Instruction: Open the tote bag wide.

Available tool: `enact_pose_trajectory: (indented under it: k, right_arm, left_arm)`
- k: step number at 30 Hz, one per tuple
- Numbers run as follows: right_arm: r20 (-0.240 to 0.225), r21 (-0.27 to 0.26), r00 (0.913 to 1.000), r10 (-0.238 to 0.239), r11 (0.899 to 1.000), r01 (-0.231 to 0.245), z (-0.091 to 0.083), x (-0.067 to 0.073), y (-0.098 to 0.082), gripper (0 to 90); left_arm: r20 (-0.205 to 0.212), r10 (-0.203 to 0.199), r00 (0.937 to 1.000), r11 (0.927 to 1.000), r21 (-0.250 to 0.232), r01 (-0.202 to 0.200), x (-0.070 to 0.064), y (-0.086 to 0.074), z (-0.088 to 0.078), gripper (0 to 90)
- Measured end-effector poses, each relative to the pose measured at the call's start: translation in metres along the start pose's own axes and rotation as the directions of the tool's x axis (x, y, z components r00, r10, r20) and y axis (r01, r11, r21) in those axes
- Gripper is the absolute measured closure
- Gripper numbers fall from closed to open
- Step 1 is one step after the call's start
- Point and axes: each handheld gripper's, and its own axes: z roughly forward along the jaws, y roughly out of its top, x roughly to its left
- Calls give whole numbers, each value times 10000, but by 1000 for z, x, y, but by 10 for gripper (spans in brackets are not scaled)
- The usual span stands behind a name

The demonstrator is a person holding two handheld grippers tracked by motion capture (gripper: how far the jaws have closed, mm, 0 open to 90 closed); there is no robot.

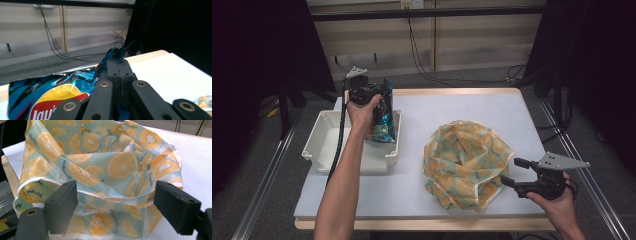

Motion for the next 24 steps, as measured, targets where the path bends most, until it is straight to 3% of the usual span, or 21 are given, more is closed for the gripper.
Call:
enact_pose_trajectory:
  k: [15,24]
  right_arm:
    - [25,71,10000,10,10000,-10,2,1,0,191]
    - [-43,46,10000,-29,10000,29,3,1,0,191]
  left_arm:
    - [627,48,9980,9978,663,-90,-8,-7,5,838]
    - [1139,-200,9933,9949,1009,84,-11,-10,8,657]
